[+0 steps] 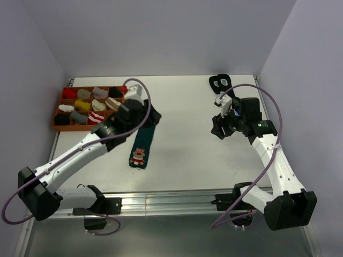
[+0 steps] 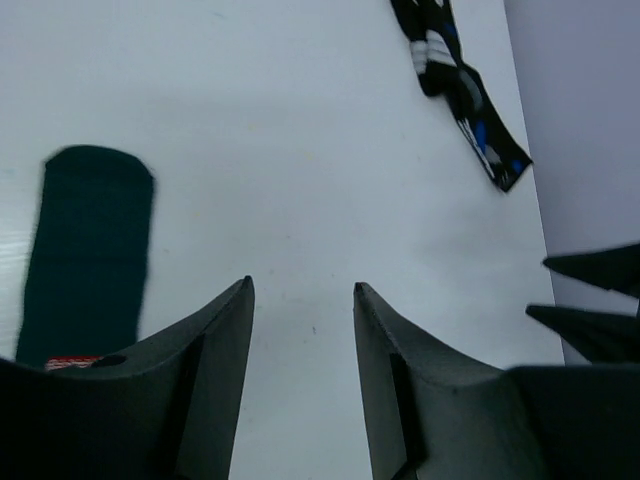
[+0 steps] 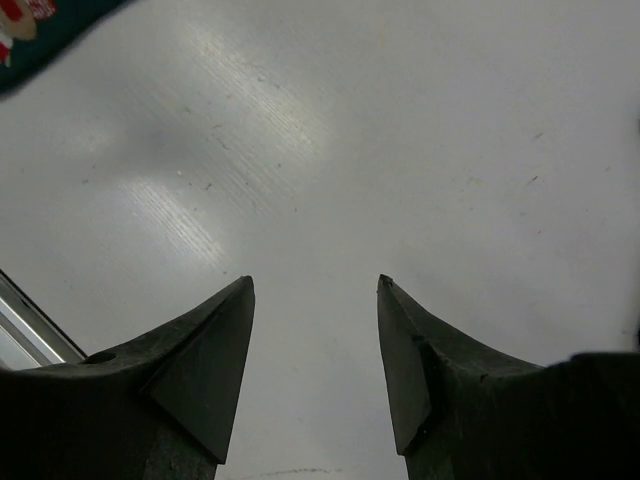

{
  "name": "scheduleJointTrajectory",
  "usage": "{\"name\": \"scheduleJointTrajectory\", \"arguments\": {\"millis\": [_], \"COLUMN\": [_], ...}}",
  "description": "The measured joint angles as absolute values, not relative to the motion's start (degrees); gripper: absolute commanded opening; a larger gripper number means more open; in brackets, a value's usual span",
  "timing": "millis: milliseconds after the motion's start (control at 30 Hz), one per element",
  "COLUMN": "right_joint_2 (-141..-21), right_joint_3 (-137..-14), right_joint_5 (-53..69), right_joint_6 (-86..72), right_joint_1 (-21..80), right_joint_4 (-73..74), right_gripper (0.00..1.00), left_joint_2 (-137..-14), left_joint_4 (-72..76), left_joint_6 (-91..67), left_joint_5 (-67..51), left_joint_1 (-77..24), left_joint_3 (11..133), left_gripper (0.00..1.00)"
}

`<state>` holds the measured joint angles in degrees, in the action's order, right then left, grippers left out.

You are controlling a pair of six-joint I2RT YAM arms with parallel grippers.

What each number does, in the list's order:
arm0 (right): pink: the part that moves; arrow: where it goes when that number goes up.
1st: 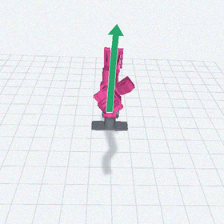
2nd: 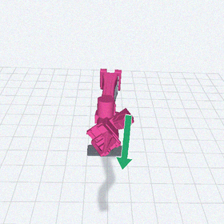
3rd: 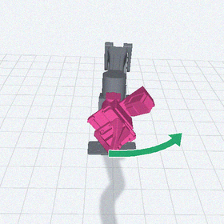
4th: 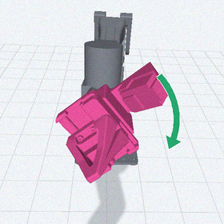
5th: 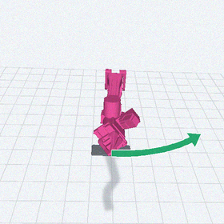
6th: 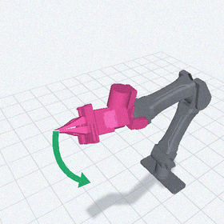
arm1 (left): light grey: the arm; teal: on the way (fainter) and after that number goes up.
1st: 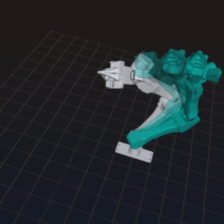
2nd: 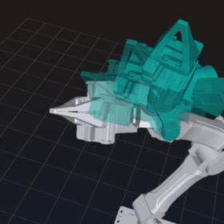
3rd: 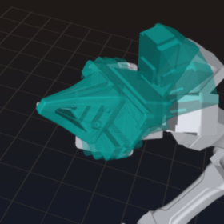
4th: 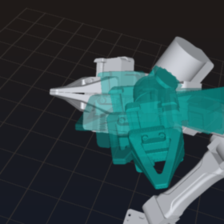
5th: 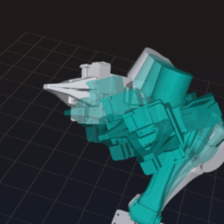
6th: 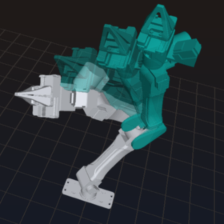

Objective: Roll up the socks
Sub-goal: Reset both arms

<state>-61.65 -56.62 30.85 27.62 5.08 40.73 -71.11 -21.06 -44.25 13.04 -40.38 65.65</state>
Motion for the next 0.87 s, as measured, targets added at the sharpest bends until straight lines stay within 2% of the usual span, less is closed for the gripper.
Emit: {"name": "scheduleJointTrajectory", "arguments": {"millis": [133, 233, 467, 833, 867], "right_joint_2": [-59.5, -58.9, -58.2, -57.3, -57.3], "right_joint_3": [-56.6, -56.4, -53.2, -52.9, -52.9], "right_joint_5": [32.6, 33.7, 35.7, 37.1, 37.1], "right_joint_6": [26.1, 25.0, 23.4, 23.2, 23.2], "right_joint_1": [5.0, 5.0, 5.0, 5.0, 5.0], "right_joint_4": [39.7, 39.0, 37.2, 36.6, 36.6], "right_gripper": [0.62, 0.62, 0.68, 0.7, 0.76], "left_joint_2": [-70.7, -70.7, -70.7, -70.8, -70.8], "left_joint_4": [-15.3, -12.7, -8.5, -7.6, -7.6], "left_joint_6": [-44.7, -44.8, -44.9, -44.9, -44.9], "left_joint_5": [15.9, 17.2, 18.8, 19.4, 19.4], "left_joint_1": [-48.8, -51.4, -53.3, -53.5, -53.5], "left_joint_3": [59.9, 57.6, 57.3, 57.3, 57.3], "left_gripper": [0.49, 0.49, 0.49, 0.49, 0.49]}}
